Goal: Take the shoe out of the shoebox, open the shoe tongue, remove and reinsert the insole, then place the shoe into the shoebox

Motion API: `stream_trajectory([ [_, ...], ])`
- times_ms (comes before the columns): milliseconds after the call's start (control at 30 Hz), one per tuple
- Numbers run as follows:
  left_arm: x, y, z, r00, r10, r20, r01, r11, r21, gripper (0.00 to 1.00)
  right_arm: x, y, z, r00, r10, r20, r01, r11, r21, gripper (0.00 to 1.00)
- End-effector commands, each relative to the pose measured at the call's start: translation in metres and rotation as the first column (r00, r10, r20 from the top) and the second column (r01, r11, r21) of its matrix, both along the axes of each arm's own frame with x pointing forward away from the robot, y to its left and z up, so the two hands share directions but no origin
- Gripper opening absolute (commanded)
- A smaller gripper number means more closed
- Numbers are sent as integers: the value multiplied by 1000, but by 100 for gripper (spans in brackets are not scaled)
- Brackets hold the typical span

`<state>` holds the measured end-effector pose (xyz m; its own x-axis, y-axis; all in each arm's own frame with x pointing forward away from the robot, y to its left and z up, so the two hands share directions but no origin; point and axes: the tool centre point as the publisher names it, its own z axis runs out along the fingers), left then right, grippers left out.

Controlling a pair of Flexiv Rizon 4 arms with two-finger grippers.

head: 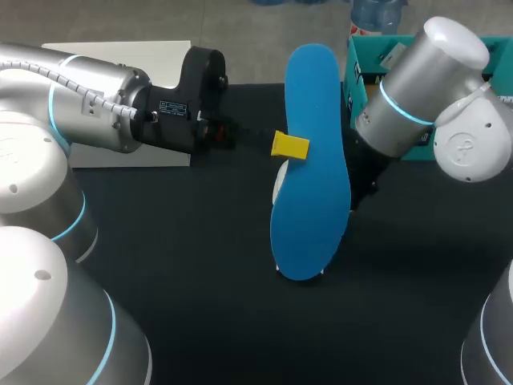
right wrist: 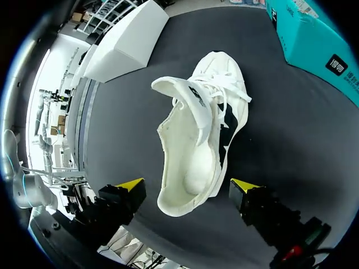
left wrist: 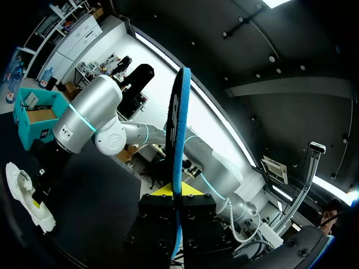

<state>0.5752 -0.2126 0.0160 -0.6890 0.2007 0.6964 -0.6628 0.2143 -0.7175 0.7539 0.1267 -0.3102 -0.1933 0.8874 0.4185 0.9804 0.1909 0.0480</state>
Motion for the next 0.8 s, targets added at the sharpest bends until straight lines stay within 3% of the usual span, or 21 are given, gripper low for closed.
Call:
stream_trajectory([
  [33, -1, -1, -1, 1000, 2, 0, -2, 1000, 0, 0, -2, -4, 8, 1000, -2, 3, 2, 1000, -6, 100],
  [400, -1, -1, -1, 1000, 2, 0, -2, 1000, 0, 0, -2, -4, 8, 1000, -2, 3, 2, 1000, -6, 100],
  [533, -1, -1, -1, 1000, 2, 0, -2, 1000, 0, 0, -2, -7, 10, 997, -69, 43, 59, 978, 201, 100],
  [800, -1, -1, -1, 1000, 2, 0, -2, 1000, 0, 0, 1, -7, 29, 994, -90, 66, 59, 926, 373, 100],
])
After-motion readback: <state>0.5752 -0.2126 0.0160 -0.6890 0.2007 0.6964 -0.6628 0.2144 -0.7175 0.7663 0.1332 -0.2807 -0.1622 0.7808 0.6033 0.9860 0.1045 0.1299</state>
